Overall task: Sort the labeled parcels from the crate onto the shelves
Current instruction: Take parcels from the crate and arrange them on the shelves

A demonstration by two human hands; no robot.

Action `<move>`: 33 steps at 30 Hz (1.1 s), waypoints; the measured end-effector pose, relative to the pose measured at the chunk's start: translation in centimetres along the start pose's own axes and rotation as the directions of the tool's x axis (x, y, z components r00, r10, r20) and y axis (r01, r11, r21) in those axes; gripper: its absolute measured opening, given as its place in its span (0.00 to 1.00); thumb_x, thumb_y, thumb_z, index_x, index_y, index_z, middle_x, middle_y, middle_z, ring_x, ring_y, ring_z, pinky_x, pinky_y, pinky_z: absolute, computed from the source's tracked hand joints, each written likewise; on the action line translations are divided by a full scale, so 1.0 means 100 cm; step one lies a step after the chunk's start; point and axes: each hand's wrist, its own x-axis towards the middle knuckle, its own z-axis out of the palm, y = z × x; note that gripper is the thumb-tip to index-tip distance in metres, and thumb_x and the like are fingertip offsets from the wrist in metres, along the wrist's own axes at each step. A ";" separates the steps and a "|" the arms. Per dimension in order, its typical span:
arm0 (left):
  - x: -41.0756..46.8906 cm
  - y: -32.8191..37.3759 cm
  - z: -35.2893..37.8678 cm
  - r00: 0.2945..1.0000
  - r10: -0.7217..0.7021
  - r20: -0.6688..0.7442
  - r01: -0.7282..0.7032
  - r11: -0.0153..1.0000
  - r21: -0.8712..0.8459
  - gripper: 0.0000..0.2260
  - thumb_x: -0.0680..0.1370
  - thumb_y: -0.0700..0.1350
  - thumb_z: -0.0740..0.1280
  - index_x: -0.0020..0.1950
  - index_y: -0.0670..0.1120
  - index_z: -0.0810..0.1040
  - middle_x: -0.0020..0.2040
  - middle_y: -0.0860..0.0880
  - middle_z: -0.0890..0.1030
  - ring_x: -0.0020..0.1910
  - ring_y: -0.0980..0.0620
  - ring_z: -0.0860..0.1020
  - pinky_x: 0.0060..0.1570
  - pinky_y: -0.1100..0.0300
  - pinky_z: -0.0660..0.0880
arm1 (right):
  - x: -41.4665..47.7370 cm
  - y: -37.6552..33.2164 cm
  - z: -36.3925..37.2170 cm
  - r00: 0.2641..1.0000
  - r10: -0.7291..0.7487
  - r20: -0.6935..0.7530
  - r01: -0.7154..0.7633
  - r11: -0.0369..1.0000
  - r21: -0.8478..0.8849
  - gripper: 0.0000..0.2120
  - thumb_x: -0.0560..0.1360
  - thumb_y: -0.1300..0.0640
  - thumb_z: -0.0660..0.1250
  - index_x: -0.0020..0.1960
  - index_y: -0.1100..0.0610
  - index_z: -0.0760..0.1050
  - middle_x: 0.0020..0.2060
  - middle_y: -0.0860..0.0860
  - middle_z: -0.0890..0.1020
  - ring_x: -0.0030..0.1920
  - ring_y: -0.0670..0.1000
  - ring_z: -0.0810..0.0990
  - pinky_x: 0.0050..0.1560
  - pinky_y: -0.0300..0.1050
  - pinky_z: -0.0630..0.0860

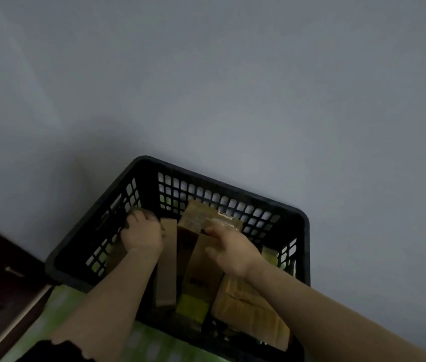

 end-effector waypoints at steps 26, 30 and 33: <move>-0.276 -0.017 -0.189 0.969 -0.235 -0.074 -0.130 -0.234 -0.964 0.13 0.63 0.38 0.70 0.46 0.39 0.76 0.44 0.41 0.76 0.40 0.49 0.75 0.42 0.60 0.72 | -0.114 0.046 -0.115 0.950 -0.229 0.213 -0.030 0.611 0.791 0.45 0.61 0.43 0.78 0.72 0.58 0.65 0.65 0.56 0.74 0.63 0.57 0.74 0.51 0.47 0.76; -0.314 -0.032 -0.193 0.969 -0.214 -0.120 -0.172 -0.244 -0.954 0.30 0.55 0.43 0.72 0.56 0.34 0.77 0.48 0.40 0.79 0.47 0.47 0.77 0.43 0.62 0.75 | -0.139 0.035 -0.104 0.839 -0.436 0.325 -0.034 0.555 0.831 0.40 0.60 0.47 0.79 0.67 0.59 0.71 0.59 0.60 0.79 0.60 0.60 0.77 0.57 0.59 0.76; -0.344 -0.044 -0.193 0.962 -0.242 -0.127 -0.185 -0.235 -0.954 0.33 0.54 0.45 0.72 0.58 0.33 0.77 0.50 0.39 0.78 0.49 0.46 0.76 0.50 0.58 0.72 | -0.155 0.024 -0.090 0.763 -0.531 0.369 -0.046 0.524 0.850 0.36 0.59 0.54 0.78 0.64 0.62 0.73 0.58 0.62 0.80 0.61 0.64 0.76 0.64 0.62 0.70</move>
